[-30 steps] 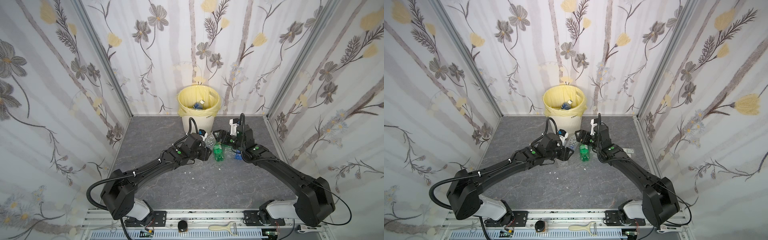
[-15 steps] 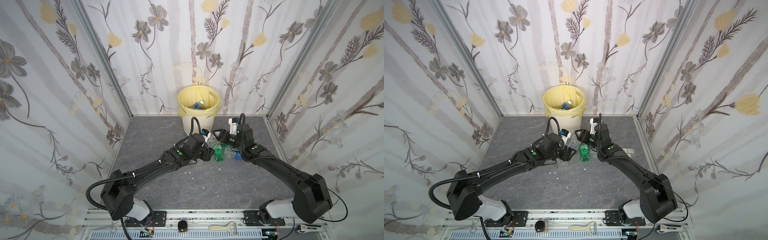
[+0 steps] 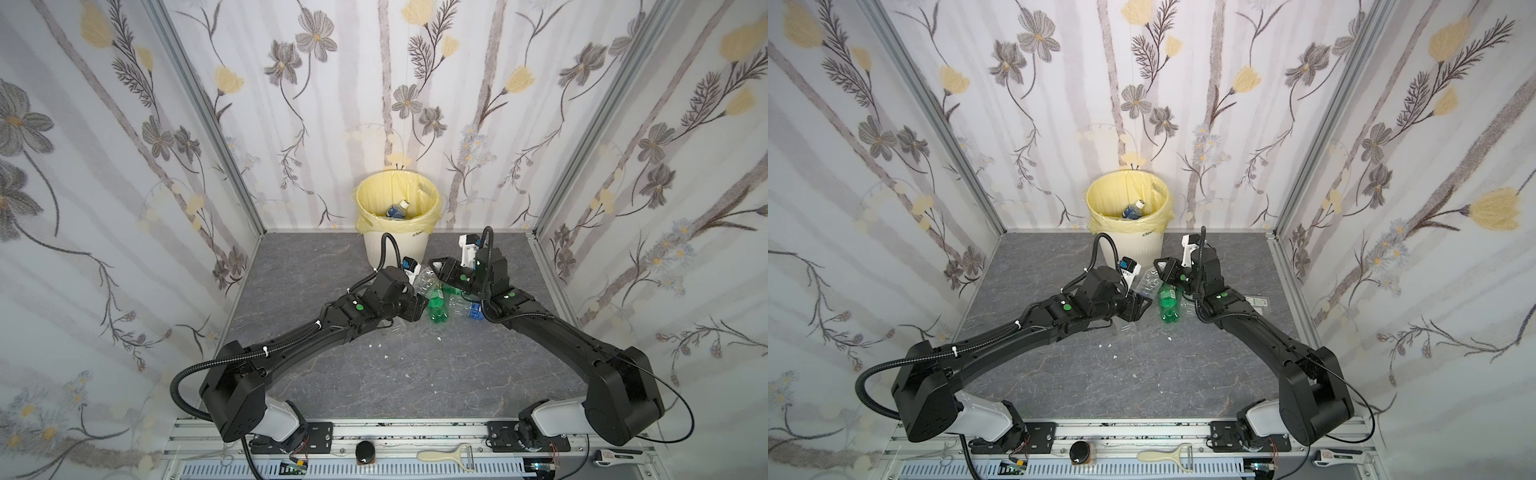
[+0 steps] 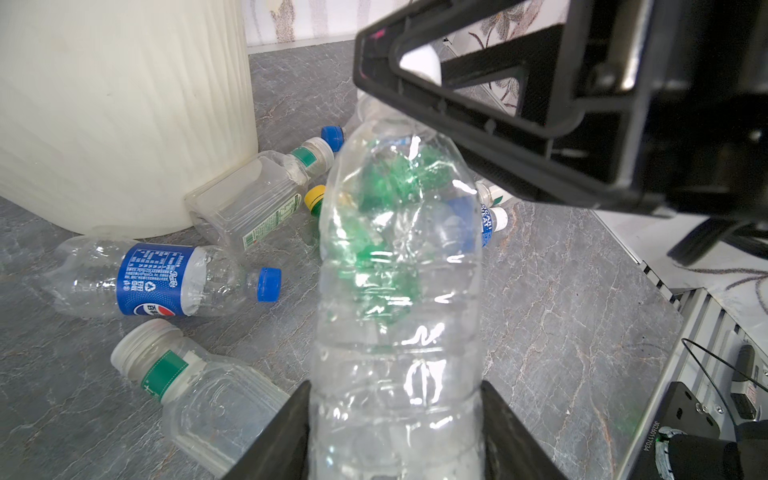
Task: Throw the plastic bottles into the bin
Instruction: 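Close the right gripper on the base of the clear bottle, then raise the clear bottle with the right gripper while the left gripper withdraws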
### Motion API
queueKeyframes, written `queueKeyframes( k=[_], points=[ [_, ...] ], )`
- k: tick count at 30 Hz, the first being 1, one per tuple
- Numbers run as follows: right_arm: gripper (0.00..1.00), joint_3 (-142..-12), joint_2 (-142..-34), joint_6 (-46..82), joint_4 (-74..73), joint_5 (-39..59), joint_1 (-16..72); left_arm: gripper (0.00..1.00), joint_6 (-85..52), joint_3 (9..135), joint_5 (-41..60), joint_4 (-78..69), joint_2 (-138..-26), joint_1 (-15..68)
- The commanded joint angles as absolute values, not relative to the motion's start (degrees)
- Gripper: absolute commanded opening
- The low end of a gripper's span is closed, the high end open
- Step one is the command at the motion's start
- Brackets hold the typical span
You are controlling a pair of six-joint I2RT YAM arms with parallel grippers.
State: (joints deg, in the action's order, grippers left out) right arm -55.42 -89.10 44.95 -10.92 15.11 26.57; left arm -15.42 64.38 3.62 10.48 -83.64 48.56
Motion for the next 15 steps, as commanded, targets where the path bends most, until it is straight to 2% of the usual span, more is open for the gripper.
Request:
queueKeyframes(
  k=[1,6,15],
  points=[
    [0.36,-55.3,-89.1,45.5,-13.5,15.8,26.4,0.6,-15.2,64.2,2.7,8.5,-83.3,48.6],
    [0.29,-55.2,-88.9,45.7,-13.6,16.0,26.4,0.62,-15.0,64.2,1.8,8.4,-83.2,48.6],
    [0.22,-55.1,-88.4,46.0,-13.9,15.8,26.1,0.69,-15.3,64.0,0.0,8.5,-82.9,48.7]
  ],
)
